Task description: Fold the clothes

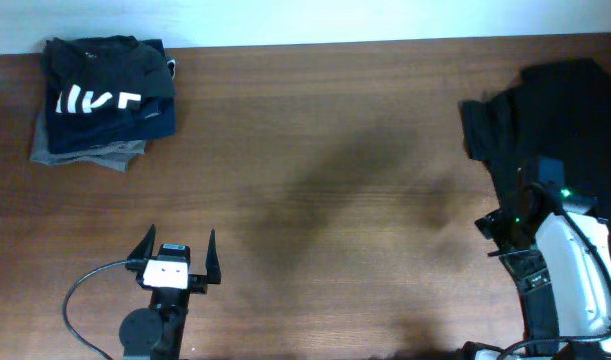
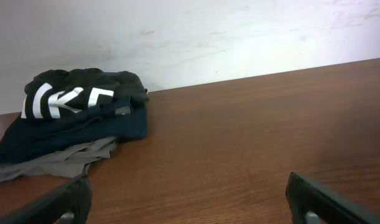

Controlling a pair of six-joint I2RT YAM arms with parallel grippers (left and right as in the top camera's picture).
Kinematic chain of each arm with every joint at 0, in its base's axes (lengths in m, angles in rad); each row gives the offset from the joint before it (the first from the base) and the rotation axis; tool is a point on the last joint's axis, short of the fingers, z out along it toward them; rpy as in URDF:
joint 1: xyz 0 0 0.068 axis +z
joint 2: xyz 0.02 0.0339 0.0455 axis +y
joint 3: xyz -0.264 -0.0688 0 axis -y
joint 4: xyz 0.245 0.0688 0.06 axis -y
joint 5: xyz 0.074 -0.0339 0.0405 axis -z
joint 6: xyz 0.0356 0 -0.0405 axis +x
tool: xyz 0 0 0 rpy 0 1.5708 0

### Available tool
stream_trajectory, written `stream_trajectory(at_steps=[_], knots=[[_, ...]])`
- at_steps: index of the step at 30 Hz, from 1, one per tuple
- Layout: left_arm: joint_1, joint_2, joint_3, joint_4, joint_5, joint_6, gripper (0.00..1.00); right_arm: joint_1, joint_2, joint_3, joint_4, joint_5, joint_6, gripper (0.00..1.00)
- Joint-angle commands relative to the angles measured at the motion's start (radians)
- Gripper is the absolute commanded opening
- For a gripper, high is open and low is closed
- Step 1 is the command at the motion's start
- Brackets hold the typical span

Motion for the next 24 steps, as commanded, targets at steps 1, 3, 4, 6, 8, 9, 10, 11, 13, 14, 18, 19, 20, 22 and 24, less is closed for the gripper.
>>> stream_trajectory(at_steps=[1, 3, 4, 6, 8, 9, 10, 11, 13, 14, 18, 19, 20, 22, 24], knots=[[-0.001, -0.009, -0.006, 0.000, 0.014, 0.012, 0.99, -0.054, 0.002, -0.006, 0.041, 0.014, 0.044, 0.99], [-0.001, -0.009, -0.006, 0.000, 0.014, 0.013, 0.99, -0.076, 0.002, -0.006, 0.056, 0.006, 0.044, 0.99], [-0.001, -0.008, -0.006, 0.000, 0.014, 0.012, 0.99, -0.085, 0.002, -0.006, 0.058, 0.005, 0.044, 0.98], [-0.001, -0.009, -0.006, 0.000, 0.014, 0.013, 0.99, -0.098, 0.002, -0.006, 0.061, 0.006, 0.044, 0.99], [-0.001, -0.009, -0.006, 0.000, 0.014, 0.013, 1.00, -0.107, 0.002, -0.006, 0.070, 0.006, 0.044, 0.99], [-0.001, -0.008, -0.006, 0.000, 0.014, 0.012, 0.99, -0.108, 0.002, -0.006, 0.078, 0.006, 0.044, 0.99], [-0.001, -0.009, -0.006, 0.000, 0.014, 0.013, 0.99, -0.108, 0.002, -0.006, 0.089, 0.006, 0.044, 0.99], [-0.001, -0.009, -0.006, 0.000, 0.014, 0.013, 0.99, -0.108, 0.002, -0.006, 0.098, 0.006, 0.044, 0.99], [-0.001, -0.009, -0.006, 0.000, 0.014, 0.013, 0.99, -0.108, 0.002, -0.006, 0.121, 0.006, 0.044, 0.99], [-0.001, -0.009, -0.006, 0.000, 0.014, 0.013, 0.99, -0.108, 0.002, -0.006, 0.130, 0.006, 0.044, 0.98], [-0.001, -0.009, -0.006, 0.000, 0.014, 0.013, 0.99, -0.108, 0.002, -0.006, 0.169, 0.006, 0.044, 0.99], [-0.001, -0.008, -0.006, 0.000, 0.014, 0.012, 0.99, -0.108, 0.002, -0.006, 0.176, 0.006, 0.044, 0.98], [-0.001, -0.009, -0.006, 0.000, 0.014, 0.012, 1.00, -0.108, 0.002, -0.006, 0.181, 0.006, 0.044, 0.98], [-0.001, -0.008, -0.006, 0.000, 0.014, 0.012, 1.00, -0.108, 0.002, -0.006, 0.190, 0.006, 0.044, 0.99], [-0.001, -0.009, -0.006, 0.002, 0.014, 0.013, 0.99, -0.108, 0.002, -0.006, 0.196, 0.006, 0.044, 0.98]])
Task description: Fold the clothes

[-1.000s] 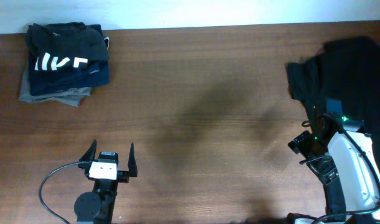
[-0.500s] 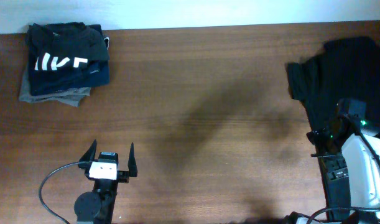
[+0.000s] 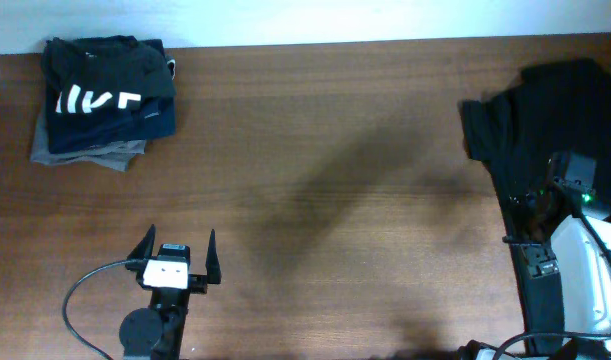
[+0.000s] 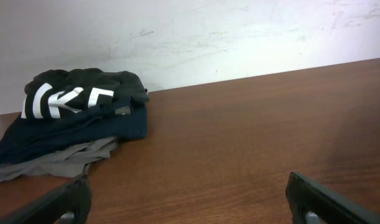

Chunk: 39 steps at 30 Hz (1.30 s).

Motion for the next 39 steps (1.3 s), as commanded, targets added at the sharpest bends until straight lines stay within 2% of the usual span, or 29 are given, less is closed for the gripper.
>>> stream_trajectory(at_steps=[1, 6, 12, 15, 18, 22, 25, 29, 34, 37, 39], knots=[[-0.001, -0.009, -0.006, 0.019, 0.002, 0.022, 0.99, -0.008, 0.002, -0.006, 0.011, 0.006, 0.011, 0.99], [-0.001, -0.009, -0.006, 0.164, -0.062, 0.042, 0.99, -0.008, 0.002, -0.006, 0.008, 0.006, 0.011, 0.99], [-0.001, 0.010, -0.005, 0.330, 0.043, 0.034, 0.99, -0.007, 0.002, -0.006, 0.024, 0.006, 0.011, 0.99], [-0.001, 0.062, 0.002, 0.436, 0.064, 0.010, 0.99, -0.008, 0.002, -0.006, 0.048, 0.006, 0.011, 0.98], [-0.001, 0.160, 0.052, 0.475, 0.095, -0.007, 0.99, -0.008, 0.002, -0.006, 0.063, 0.006, 0.011, 0.99], [-0.001, 0.383, 0.207, 0.475, 0.150, -0.005, 0.99, -0.008, 0.002, -0.006, 0.067, 0.006, 0.011, 0.99], [-0.001, 0.636, 0.409, 0.446, 0.211, 0.030, 0.99, -0.008, 0.002, -0.006, 0.066, -0.005, 0.011, 0.99], [-0.001, 0.978, 0.729, 0.361, 0.476, 0.076, 0.99, -0.008, 0.002, -0.006, 0.062, -0.021, 0.011, 0.98], [-0.002, 1.307, 1.041, 0.396, 0.777, 0.072, 0.99, -0.008, 0.002, -0.006, 0.035, -0.023, -0.032, 0.98], [-0.032, 1.495, 1.226, 0.356, 0.874, 0.071, 0.99, -0.008, 0.002, -0.006, 0.021, -0.024, -0.039, 0.99], [-0.070, 1.596, 1.328, 0.290, 0.874, 0.072, 0.99, -0.008, 0.002, -0.006, 0.025, -0.023, -0.043, 0.99]])
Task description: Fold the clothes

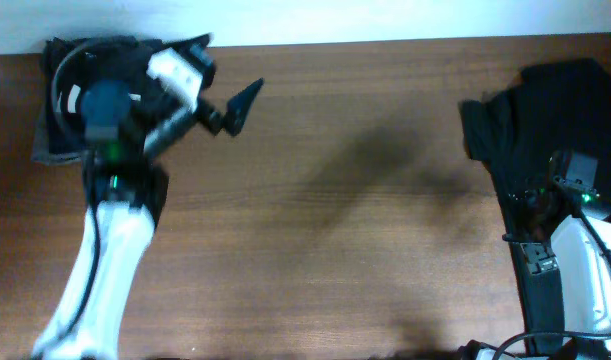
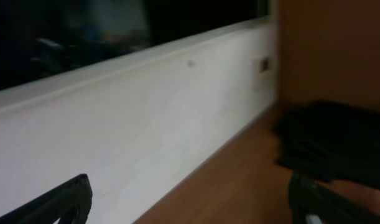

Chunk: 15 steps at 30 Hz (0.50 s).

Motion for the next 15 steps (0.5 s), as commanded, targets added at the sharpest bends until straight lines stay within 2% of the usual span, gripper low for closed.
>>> stream_trajectory(at_steps=[1, 6, 13, 15], knots=[[-0.069, 0.182, 0.185, -0.092, 0.152, 0.016, 1.00, -0.006, 0.001, -0.003, 0.007, 0.002, -0.034, 0.99], [-0.164, 0.404, 0.382, -0.201, 0.155, 0.016, 0.99, -0.006, 0.001, -0.003, 0.053, 0.001, -0.089, 0.99], [-0.267, 0.541, 0.404, -0.095, 0.147, 0.014, 0.99, -0.006, 0.001, -0.003, 0.066, 0.001, -0.089, 0.98], [-0.299, 0.553, 0.405, -0.089, 0.077, -0.010, 0.99, -0.006, 0.001, -0.003, 0.069, 0.000, -0.089, 0.98]])
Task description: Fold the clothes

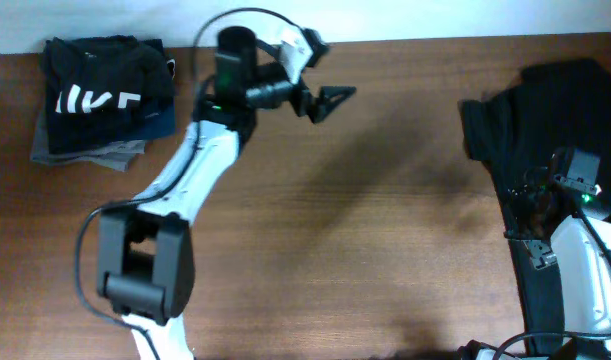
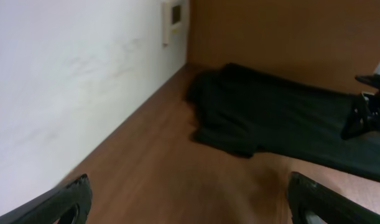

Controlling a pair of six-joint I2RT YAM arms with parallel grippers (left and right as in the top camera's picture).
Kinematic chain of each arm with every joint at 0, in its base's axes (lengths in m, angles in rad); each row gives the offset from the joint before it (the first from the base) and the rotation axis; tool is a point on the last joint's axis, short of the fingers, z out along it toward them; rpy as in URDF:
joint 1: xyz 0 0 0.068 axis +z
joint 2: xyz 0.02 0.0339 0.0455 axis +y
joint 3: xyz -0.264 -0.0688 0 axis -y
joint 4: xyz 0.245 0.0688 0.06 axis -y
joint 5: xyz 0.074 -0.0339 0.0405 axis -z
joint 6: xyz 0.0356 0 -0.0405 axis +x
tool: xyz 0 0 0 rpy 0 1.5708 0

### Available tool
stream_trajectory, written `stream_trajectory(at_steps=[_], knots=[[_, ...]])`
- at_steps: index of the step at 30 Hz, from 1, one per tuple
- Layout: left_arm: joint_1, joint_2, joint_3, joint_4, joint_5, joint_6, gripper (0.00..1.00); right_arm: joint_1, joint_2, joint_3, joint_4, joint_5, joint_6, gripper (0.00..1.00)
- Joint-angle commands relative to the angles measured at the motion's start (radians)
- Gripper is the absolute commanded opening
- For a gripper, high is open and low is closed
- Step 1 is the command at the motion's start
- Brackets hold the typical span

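A crumpled black garment (image 1: 555, 105) lies at the table's right end; the left wrist view shows it spread ahead (image 2: 270, 118). My right gripper (image 1: 538, 200) rests on its lower part, fingers dark against the cloth, also seen as the right gripper (image 2: 366, 102) from afar. My left gripper (image 1: 337, 67) hangs open and empty near the far edge, left of centre, pointing right toward the garment; its fingertips (image 2: 62, 199) frame bare wood.
A stack of folded clothes (image 1: 100, 95), topped by a black piece with white lettering, sits at the far left corner. A white wall (image 2: 71, 87) runs along the table's far edge. Brown wooden tabletop (image 1: 365, 230) spans between stack and garment.
My left gripper has shifted right from beside the folded stack to near the middle of the far edge, and its camera now faces the black garment. The right arm has not moved.
My left gripper rested open at the near left edge, facing the stack, while the right gripper stood at the garment's left border. The right gripper then sat further onto the garment. Later the left gripper was up by the stack, and now it is further right.
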Motion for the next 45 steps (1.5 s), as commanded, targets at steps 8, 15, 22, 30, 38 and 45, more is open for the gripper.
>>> stream_trajectory(at_steps=[8, 15, 22, 30, 38, 45], knots=[[-0.182, 0.034, 0.027, -0.181, -0.624, -0.002, 0.99, -0.006, 0.001, -0.003, 0.015, -0.006, -0.014, 0.87], [-0.146, 0.034, 0.027, -0.229, -0.688, 0.002, 1.00, 0.003, 0.061, -0.003, 0.259, -0.253, -0.314, 0.78], [-0.085, 0.034, 0.027, -0.285, -0.759, 0.002, 0.99, 0.103, 0.198, 0.001, 0.532, -0.323, -0.394, 0.63], [-0.032, 0.034, 0.027, -0.447, -0.760, 0.002, 0.99, 0.262, 0.503, 0.213, 0.512, -0.197, -0.541, 0.82], [0.011, 0.034, 0.027, -0.564, -0.760, 0.002, 0.99, 0.344, 0.631, 0.433, 0.395, 0.156, -0.755, 0.89], [0.040, 0.034, 0.027, -0.572, -0.760, 0.002, 1.00, 0.314, 0.645, 0.442, 0.424, 0.190, -0.931, 0.91]])
